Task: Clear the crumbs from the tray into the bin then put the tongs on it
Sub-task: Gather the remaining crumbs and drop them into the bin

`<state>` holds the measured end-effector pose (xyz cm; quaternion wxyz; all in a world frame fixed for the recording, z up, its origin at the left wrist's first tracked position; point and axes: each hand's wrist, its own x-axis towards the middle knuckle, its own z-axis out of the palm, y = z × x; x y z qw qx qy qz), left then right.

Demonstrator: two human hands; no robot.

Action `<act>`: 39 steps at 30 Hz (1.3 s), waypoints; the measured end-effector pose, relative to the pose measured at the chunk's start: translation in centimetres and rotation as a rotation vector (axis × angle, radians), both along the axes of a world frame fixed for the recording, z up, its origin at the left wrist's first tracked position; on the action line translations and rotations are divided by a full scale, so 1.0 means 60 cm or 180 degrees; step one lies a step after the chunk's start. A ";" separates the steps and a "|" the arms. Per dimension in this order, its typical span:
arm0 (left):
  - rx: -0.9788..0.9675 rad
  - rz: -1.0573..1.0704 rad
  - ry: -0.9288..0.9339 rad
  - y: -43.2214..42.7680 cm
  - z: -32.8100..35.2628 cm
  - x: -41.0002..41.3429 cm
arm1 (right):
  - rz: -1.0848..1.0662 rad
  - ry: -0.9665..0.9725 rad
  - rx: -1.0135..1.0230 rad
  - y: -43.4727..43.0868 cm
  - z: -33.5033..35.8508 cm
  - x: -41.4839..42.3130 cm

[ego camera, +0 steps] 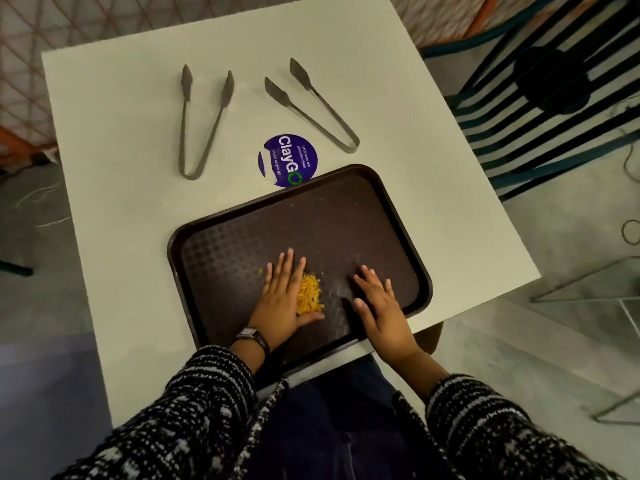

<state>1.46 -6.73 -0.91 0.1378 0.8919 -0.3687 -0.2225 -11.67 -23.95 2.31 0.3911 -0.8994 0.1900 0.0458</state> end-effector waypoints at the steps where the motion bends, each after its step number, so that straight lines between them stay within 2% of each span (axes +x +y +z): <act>1: -0.0063 -0.0020 -0.0026 -0.002 -0.001 0.005 | -0.0013 0.0000 -0.0001 0.001 0.000 -0.003; 6: -0.0395 -0.0053 0.0159 -0.002 0.000 0.011 | -0.0080 -0.0011 -0.0009 0.012 0.000 0.000; 11: -0.1163 0.1008 0.0776 0.027 0.037 0.001 | 0.0269 -0.0037 0.0018 0.046 -0.012 0.040; 17: -0.1305 0.1726 0.0412 0.074 0.062 0.009 | 0.0658 0.0103 -0.0421 0.099 -0.044 0.096; 26: -0.1474 0.2034 0.0341 0.117 0.061 0.002 | 0.0895 -0.0009 -0.0979 0.141 -0.075 0.141; 34: -0.1467 0.2043 0.0477 0.118 0.062 -0.014 | 0.0783 -0.0941 -0.0407 0.137 -0.090 0.146; 39: -0.1537 0.1937 0.0513 0.105 0.068 -0.012 | 0.0174 -0.0826 0.0091 0.134 -0.064 0.155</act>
